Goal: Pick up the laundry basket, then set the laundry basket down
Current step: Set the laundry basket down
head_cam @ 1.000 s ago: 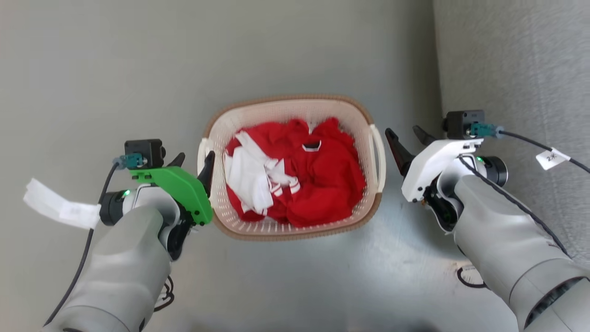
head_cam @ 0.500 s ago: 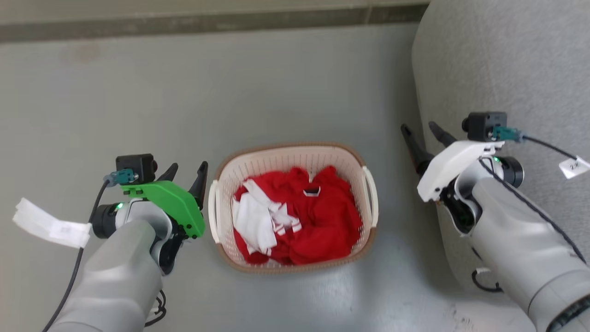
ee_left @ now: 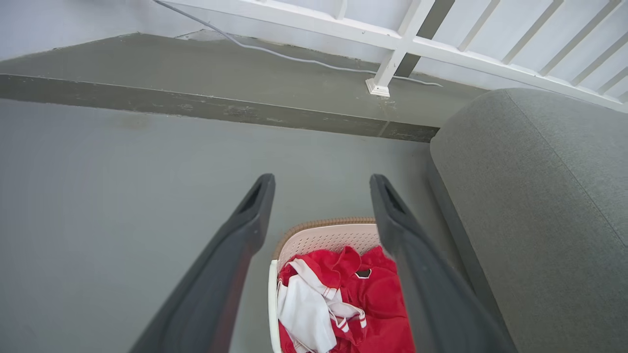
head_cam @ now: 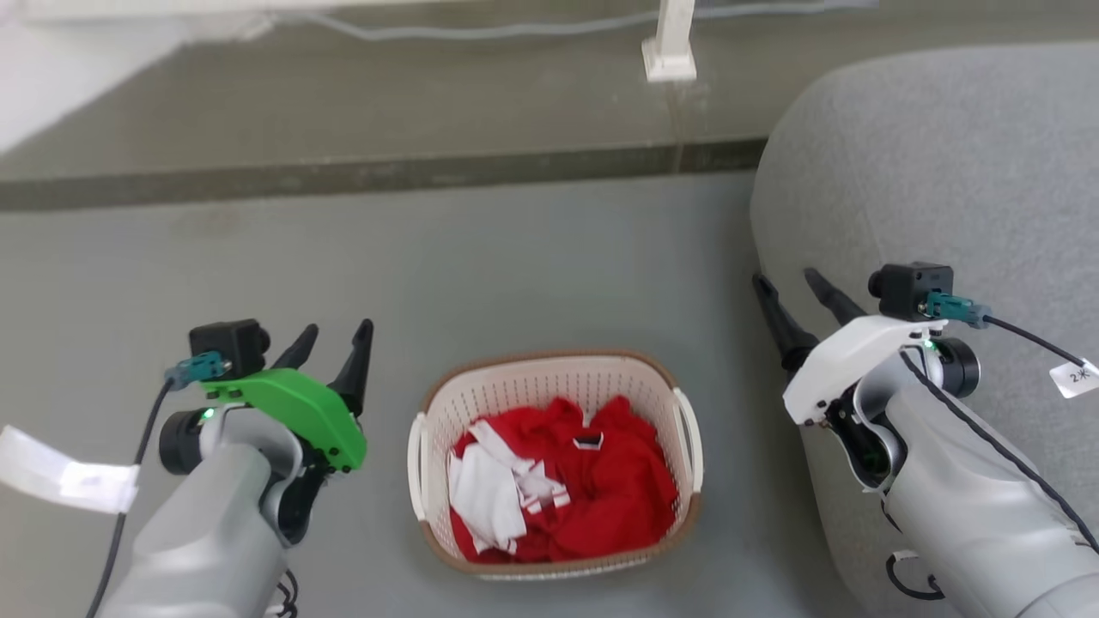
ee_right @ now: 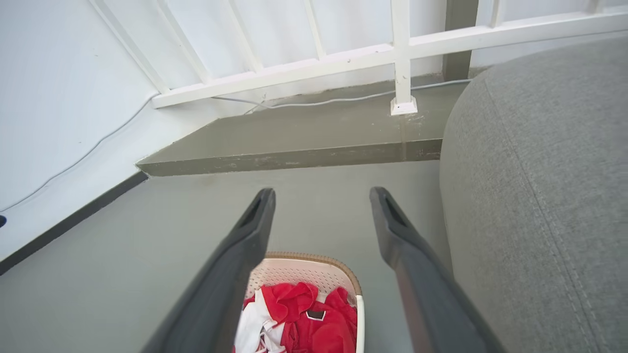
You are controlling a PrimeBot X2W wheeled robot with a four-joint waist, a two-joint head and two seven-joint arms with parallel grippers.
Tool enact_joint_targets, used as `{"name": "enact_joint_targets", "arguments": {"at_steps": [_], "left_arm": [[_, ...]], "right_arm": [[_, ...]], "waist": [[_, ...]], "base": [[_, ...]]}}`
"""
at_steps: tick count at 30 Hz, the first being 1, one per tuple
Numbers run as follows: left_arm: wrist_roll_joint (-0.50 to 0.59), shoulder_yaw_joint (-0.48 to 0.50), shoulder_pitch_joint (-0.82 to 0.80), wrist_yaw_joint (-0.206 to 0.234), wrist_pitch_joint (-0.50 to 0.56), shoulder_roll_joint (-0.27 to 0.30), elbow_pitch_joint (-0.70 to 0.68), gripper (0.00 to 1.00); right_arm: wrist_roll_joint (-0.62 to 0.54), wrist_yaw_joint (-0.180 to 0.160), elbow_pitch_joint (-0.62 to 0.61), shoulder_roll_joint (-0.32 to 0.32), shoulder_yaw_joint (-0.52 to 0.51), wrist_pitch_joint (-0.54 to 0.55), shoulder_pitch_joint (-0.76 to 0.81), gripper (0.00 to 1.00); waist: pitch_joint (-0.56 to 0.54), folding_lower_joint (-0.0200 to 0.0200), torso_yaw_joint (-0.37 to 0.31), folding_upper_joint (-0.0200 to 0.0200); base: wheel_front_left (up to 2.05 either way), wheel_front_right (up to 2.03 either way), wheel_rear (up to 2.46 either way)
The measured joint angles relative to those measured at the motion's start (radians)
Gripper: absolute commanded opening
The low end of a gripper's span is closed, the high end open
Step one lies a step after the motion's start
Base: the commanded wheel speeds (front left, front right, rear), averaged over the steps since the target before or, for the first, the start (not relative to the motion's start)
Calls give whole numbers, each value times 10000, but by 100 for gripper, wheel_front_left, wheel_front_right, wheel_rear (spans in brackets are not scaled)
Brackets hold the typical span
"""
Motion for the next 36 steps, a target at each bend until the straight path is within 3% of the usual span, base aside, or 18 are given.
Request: {"name": "enact_joint_targets", "arguments": {"at_steps": [7, 19, 36], "left_arm": [[667, 717, 439, 77, 0, 205, -1070, 100], [1661, 2201, 1755, 692, -2, 276, -3010, 100], [3018, 3530, 3484, 928, -2, 121, -4964, 100]], "right_arm": [[-639, -337, -1218, -165, -686, -2, 533, 100], [-1358, -780, -2794, -238, -1856, -2, 1824, 100], [-2370, -857, -3971, -151, -2520, -2, 3102, 100]], "waist": [[-662, 0, 28, 0], [-1062, 0, 100, 0], [-1129, 0, 173, 0]], "base": [[0, 0, 0], [0, 0, 0], [0, 0, 0]]}}
